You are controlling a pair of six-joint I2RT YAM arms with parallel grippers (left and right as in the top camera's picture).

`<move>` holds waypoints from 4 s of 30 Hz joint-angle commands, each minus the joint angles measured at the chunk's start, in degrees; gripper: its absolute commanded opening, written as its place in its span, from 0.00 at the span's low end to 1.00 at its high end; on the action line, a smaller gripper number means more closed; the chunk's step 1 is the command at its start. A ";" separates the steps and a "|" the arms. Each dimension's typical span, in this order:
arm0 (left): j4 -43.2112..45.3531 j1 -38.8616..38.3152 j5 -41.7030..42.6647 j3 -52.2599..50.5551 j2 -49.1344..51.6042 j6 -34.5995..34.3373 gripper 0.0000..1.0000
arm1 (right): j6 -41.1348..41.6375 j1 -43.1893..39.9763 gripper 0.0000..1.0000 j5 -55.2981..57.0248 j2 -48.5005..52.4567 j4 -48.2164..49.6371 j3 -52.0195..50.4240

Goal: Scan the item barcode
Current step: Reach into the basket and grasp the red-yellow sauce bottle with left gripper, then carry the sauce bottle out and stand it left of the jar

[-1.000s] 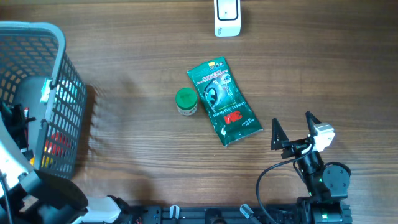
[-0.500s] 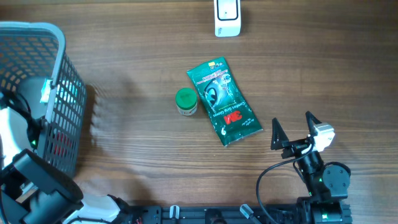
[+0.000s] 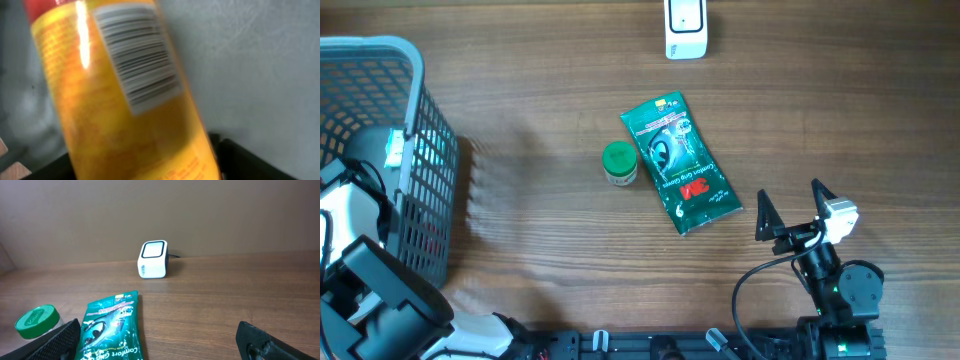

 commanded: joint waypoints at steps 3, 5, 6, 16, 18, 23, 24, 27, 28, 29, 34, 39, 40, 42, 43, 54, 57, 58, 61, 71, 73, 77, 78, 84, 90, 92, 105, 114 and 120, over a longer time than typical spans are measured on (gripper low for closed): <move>-0.44 0.28 -1.68 0.02 0.17 5.22 0.59 | 0.35 0.28 1.00 0.42 0.07 0.22 -0.07; -1.25 0.28 -1.66 1.18 -0.55 6.95 0.57 | 0.37 0.28 1.00 0.42 0.07 0.22 -0.07; -2.38 0.28 -1.68 2.29 -1.09 7.10 0.56 | 0.37 0.28 1.00 0.39 0.07 0.22 -0.07; -21.55 0.26 -1.14 25.92 -9.16 8.61 0.57 | 0.37 0.28 1.00 0.42 0.07 0.22 -0.07; -24.41 0.26 0.17 30.27 -10.71 8.63 0.57 | 0.35 0.28 1.00 0.42 0.07 0.22 -0.07; -25.77 0.20 7.58 35.95 -16.17 10.12 0.57 | 0.35 0.28 1.00 0.39 0.07 0.22 -0.07; -25.73 0.13 9.01 36.30 -17.38 10.12 0.57 | 0.35 0.28 1.00 0.42 0.07 0.22 -0.07; -24.55 -1.09 12.39 36.46 -21.64 10.45 0.57 | 0.37 0.28 1.00 0.42 0.07 0.22 -0.07; -23.80 -1.81 13.60 36.46 -22.71 11.69 0.57 | 0.37 0.28 1.00 0.42 0.07 0.22 -0.07; -22.80 -2.89 15.10 36.46 -23.91 13.00 0.57 | 0.37 0.28 1.00 0.39 0.07 0.22 -0.07; -18.45 -12.57 15.85 36.46 -29.42 13.16 0.57 | 0.37 0.28 1.00 0.39 0.07 0.22 -0.07; -17.11 -28.59 11.93 36.41 -30.16 17.86 0.56 | 0.37 0.28 1.00 0.42 0.07 0.22 -0.07; -17.33 -31.80 9.92 36.41 -29.75 18.80 0.56 | 0.35 0.28 1.00 0.42 0.07 0.22 -0.07; -18.08 -37.90 5.53 36.41 -28.61 19.15 0.56 | 0.35 0.28 1.00 0.42 0.07 0.22 -0.07; -18.60 -41.59 2.75 36.41 -27.67 19.15 0.56 | 0.37 0.28 1.00 0.42 0.07 0.22 -0.07; -21.90 -61.68 -9.70 35.52 -7.69 19.10 0.55 | 0.37 0.28 1.00 0.42 0.07 0.22 -0.07; -21.81 -61.94 -9.81 33.92 -2.03 18.99 0.54 | 0.39 0.28 1.00 0.42 0.07 0.22 -0.07; -21.77 -61.94 -9.79 33.40 -0.33 18.86 0.52 | 0.35 0.28 1.00 0.42 0.07 0.22 -0.07; -19.76 -61.94 -9.62 30.21 5.62 18.88 0.51 | 0.35 0.28 1.00 0.42 0.07 0.22 -0.07; -2.27 -63.65 -1.49 15.08 11.37 21.29 0.52 | 0.39 0.28 1.00 0.42 0.07 0.22 -0.07; 1.49 -64.94 1.20 12.79 11.39 23.52 0.53 | 0.37 0.28 1.00 0.42 0.07 0.22 -0.07; 5.29 -68.50 1.57 11.39 11.39 24.98 0.54 | 0.37 0.28 1.00 0.42 0.07 0.22 -0.07; 5.79 -69.44 1.53 11.39 11.39 25.09 0.55 | 0.37 0.28 1.00 0.42 0.07 0.22 -0.07; 5.55 -72.00 1.55 11.41 11.34 24.85 0.65 | 0.35 0.28 1.00 0.42 0.07 0.22 -0.07; -1.97 -72.02 1.51 14.73 8.28 24.98 0.89 | 0.35 0.28 1.00 0.42 0.07 0.22 -0.07; -4.02 -72.02 1.31 17.40 6.56 25.09 0.93 | 0.37 0.28 1.00 0.39 0.07 0.22 -0.07; -15.37 -71.08 -18.32 41.55 -12.61 24.57 1.00 | 0.37 0.28 1.00 0.42 0.07 0.22 -0.07; -16.46 -46.82 -19.87 41.79 -28.33 15.34 1.00 | 0.35 0.28 1.00 0.42 0.07 0.22 -0.07; -20.48 -20.39 -5.16 41.77 -27.21 15.34 1.00 | 0.37 0.28 1.00 0.42 0.07 0.22 -0.07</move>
